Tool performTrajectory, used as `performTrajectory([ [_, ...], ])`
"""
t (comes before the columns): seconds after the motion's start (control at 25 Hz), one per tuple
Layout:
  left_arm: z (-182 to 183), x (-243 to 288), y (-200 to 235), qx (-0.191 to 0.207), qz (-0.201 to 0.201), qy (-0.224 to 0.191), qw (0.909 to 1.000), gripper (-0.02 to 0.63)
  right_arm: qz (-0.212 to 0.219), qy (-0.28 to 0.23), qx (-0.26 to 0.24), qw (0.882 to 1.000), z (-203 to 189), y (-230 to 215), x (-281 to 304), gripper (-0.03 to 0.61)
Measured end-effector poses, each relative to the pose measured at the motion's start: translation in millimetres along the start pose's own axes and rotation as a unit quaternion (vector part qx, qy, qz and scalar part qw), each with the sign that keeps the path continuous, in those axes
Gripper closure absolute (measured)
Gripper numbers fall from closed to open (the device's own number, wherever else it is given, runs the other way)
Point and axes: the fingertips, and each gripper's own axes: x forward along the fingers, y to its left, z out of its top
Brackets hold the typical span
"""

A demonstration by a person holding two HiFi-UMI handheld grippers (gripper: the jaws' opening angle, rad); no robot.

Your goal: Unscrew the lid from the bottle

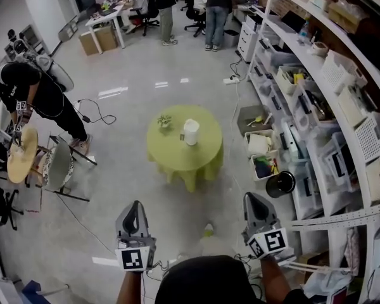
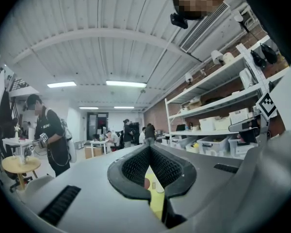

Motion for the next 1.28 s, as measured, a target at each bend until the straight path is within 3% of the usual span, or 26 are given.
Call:
performTrajectory([
  [0.08, 4.1, 19.5, -8.6, 0.003, 0.002, -0.004, 1.0, 0.598, 0.016, -0.008, -0.008, 1.0, 4.7, -13.5, 14.7, 0.557],
  [0.16, 7.0, 39.3, -18.7, 0.007, 0.006, -0.008, 0.9999, 0.598, 0.049, -0.012, -0.01, 0.999, 6.5, -25.7, 32.4, 0.285],
  [0.24, 9.5, 58.0, -32.1, 0.01, 0.008, -0.01, 0.9999, 0.598, 0.062, -0.009, -0.008, 0.998, 4.7, -43.6, 44.4, 0.164],
  [0.28, 10.8, 66.0, -39.0, 0.01, 0.008, -0.009, 0.9999, 0.598, 0.061, -0.005, -0.009, 0.998, 3.2, -53.2, 46.8, 0.149],
  [0.48, 17.0, 90.1, -54.2, 0.004, 0.017, 0.0, 0.9998, 0.598, 0.07, -0.001, -0.004, 0.998, 3.0, -80.6, 64.6, 0.147],
  [0.84, 6.4, 110.6, -41.8, 0.019, 0.033, 0.024, 0.999, 0.598, 0.117, 0.007, 0.004, 0.993, -8.1, -76.0, 111.2, 0.164],
  [1.28, -22.1, 199.7, 0.2, -0.001, -0.002, 0.023, 0.9997, 0.598, 0.135, 0.048, -0.011, 0.99, -24.2, -67.9, 200.6, 0.164],
])
